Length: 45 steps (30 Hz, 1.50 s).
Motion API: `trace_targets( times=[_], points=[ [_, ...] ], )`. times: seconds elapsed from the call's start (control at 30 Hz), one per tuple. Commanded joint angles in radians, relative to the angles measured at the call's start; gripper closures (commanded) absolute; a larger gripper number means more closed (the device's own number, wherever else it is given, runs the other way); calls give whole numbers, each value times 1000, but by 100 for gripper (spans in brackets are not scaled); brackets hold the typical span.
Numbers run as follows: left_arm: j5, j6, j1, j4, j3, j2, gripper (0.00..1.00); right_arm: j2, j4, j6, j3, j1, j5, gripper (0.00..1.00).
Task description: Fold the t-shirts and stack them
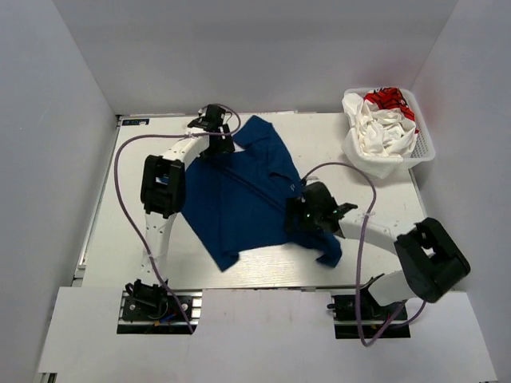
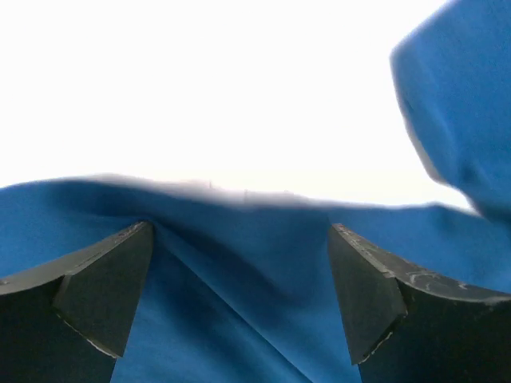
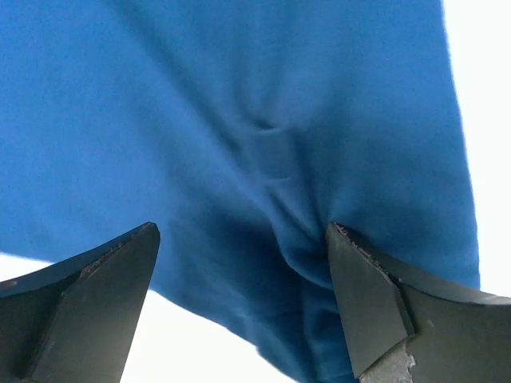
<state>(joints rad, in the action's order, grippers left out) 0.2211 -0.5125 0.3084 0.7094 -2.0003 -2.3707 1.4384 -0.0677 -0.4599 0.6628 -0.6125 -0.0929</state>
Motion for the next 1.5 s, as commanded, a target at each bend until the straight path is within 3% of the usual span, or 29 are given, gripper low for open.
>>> trace_targets(
  times=[0.0, 0.1, 0.23, 0.3, 0.4, 0.53, 0.6, 0.8, 0.93, 0.97, 1.03, 1.13, 1.2, 1.47],
  points=[
    [0, 147, 0, 55, -100, 42, 0, -71, -99, 4, -39, -101, 76, 10],
    [-18, 177, 9, -13, 12, 158, 0, -102, -110, 62, 50, -118, 4, 10],
    [12, 117, -3, -108, 332, 429, 0, -81, -95, 145, 174, -105, -194, 10],
    [21, 97, -3, -123, 471, 484, 0, 14, -115, 158, 302, -105, -328, 10],
    [35, 33, -3, -142, 590, 511, 0, 147, -175, 164, 467, -99, -351, 10],
    [64, -40, -3, -100, 604, 446, 0, 403, -216, 187, 696, -73, -332, 12],
    [86, -50, -12, -100, 616, 421, 0, 488, -254, 185, 821, -53, -326, 22],
    [87, -31, -34, -165, 650, 375, 0, 669, -302, 191, 974, -7, -278, 30],
    [87, -31, -52, -188, 692, 364, 0, 706, -333, 170, 977, 25, -280, 53],
    [98, -31, -52, -200, 712, 364, 0, 702, -339, 167, 966, 26, -283, 67],
    [118, -31, -74, -211, 724, 364, 0, 680, -328, 158, 940, 45, -294, 79],
    [153, -12, -98, -211, 724, 344, 0, 607, -314, 158, 891, 72, -304, 84],
    [164, 17, -109, -211, 703, 334, 0, 518, -271, 165, 861, 95, -312, 100],
    [173, 181, -140, -267, 640, 304, 0, 355, -242, 280, 686, 270, -329, 100]
  ],
)
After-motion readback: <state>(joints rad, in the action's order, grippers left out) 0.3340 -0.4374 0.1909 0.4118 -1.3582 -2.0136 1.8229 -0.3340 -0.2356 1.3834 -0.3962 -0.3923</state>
